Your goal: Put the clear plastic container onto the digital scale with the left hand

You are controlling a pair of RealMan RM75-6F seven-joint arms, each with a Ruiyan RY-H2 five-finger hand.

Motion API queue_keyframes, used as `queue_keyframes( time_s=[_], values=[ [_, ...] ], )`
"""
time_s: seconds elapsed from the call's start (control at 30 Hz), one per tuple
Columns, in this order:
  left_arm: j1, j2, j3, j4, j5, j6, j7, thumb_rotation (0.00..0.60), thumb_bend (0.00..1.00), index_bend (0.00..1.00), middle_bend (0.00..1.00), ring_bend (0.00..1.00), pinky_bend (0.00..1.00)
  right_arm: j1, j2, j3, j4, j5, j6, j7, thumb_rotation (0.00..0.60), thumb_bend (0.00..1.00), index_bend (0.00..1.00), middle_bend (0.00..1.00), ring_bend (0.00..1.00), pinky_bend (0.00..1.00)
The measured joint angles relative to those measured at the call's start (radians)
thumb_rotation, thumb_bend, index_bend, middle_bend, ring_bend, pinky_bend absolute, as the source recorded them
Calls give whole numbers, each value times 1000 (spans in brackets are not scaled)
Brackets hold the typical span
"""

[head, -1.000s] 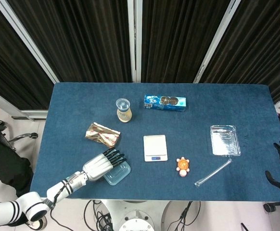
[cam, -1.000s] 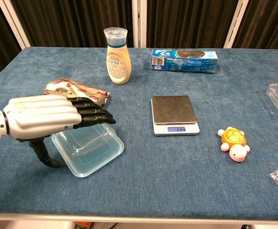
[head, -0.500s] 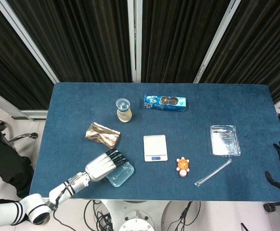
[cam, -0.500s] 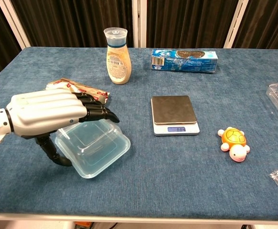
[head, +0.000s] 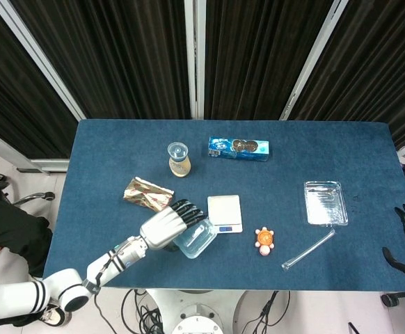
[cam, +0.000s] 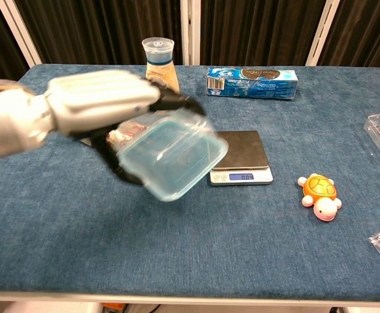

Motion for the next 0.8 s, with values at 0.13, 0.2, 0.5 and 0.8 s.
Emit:
queue_keyframes(
  time_s=[0.13,0.2,0.5,0.8],
  values=[
    [-63,-56,-61,45,-91,-59,26,600,261,388,428,237,268,-8,4,4,17,9,7,30,600,215,0,0,0,0],
    [-89,-79,-77,72,-111,-77,51,600,261,388,428,237,264,-11,6,7,26,17,7,46,600,215,0,0,0,0],
    [-198,-198,-119,227,-204,-149,107,600,264,387,428,237,262,-24,5,17,80,41,5,113,600,216,0,0,0,0],
    [-292,-290,-156,350,-279,-193,114,600,264,363,409,235,261,-27,-1,25,116,50,-4,153,600,218,0,0,0,0]
  ],
)
